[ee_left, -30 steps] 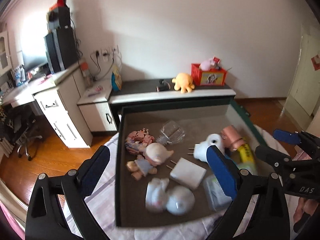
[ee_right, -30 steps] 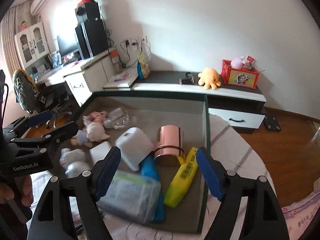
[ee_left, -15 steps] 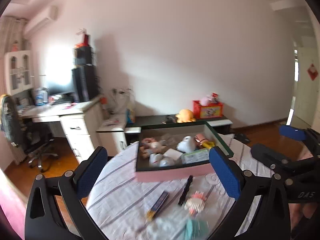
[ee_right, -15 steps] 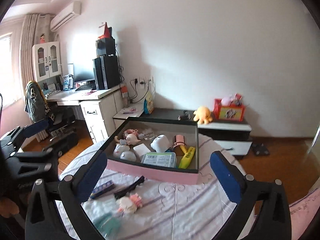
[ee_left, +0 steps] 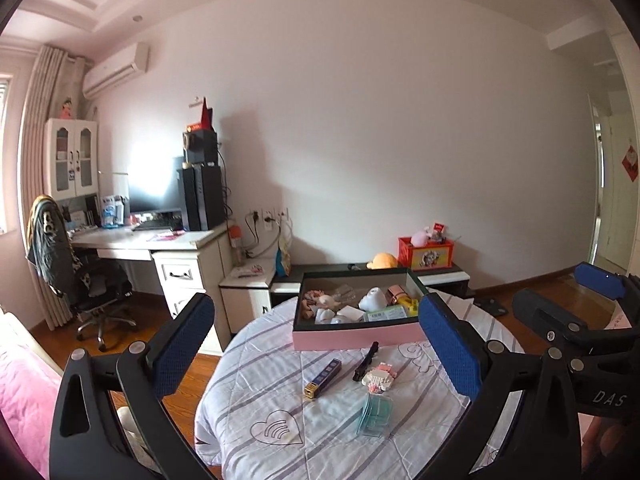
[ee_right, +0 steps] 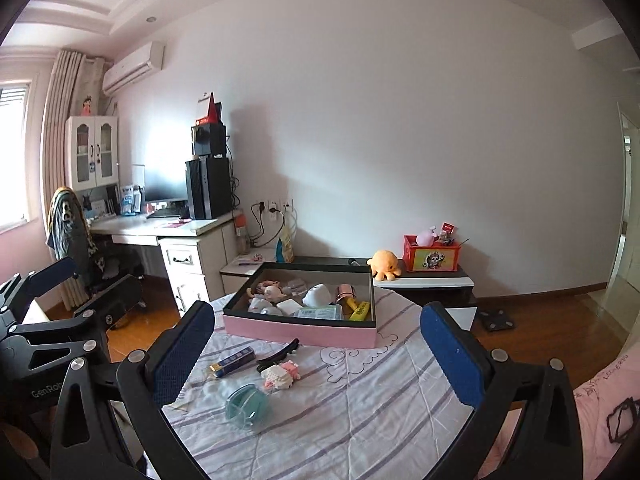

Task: Organize rigid objects
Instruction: 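Open both tools, withdraw them and hold still above the bed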

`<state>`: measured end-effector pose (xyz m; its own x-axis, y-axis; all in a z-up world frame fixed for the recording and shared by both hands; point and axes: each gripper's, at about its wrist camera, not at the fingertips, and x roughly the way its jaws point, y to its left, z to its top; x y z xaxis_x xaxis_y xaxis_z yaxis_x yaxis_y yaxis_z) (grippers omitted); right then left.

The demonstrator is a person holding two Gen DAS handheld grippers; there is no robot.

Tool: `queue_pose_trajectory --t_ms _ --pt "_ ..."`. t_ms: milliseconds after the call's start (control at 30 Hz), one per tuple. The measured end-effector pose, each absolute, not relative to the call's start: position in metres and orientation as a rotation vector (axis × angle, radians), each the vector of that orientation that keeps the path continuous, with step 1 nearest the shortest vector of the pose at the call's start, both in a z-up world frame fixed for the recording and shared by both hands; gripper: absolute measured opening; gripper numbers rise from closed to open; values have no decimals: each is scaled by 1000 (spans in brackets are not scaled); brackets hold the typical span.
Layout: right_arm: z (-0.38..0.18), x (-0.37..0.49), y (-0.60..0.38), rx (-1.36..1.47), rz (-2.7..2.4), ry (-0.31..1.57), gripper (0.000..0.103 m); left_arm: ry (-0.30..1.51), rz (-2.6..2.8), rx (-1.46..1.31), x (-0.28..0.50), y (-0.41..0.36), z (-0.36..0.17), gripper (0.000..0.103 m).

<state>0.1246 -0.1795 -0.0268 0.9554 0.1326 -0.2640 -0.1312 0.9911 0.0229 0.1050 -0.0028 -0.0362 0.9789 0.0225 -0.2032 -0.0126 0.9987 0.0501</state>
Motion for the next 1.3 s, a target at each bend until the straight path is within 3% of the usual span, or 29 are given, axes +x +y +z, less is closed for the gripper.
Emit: queue_pose_trajectory --t_ms 1300 --pt "-31 112 -172 -5 120 280 103 204 25 38 102 0 -43 103"
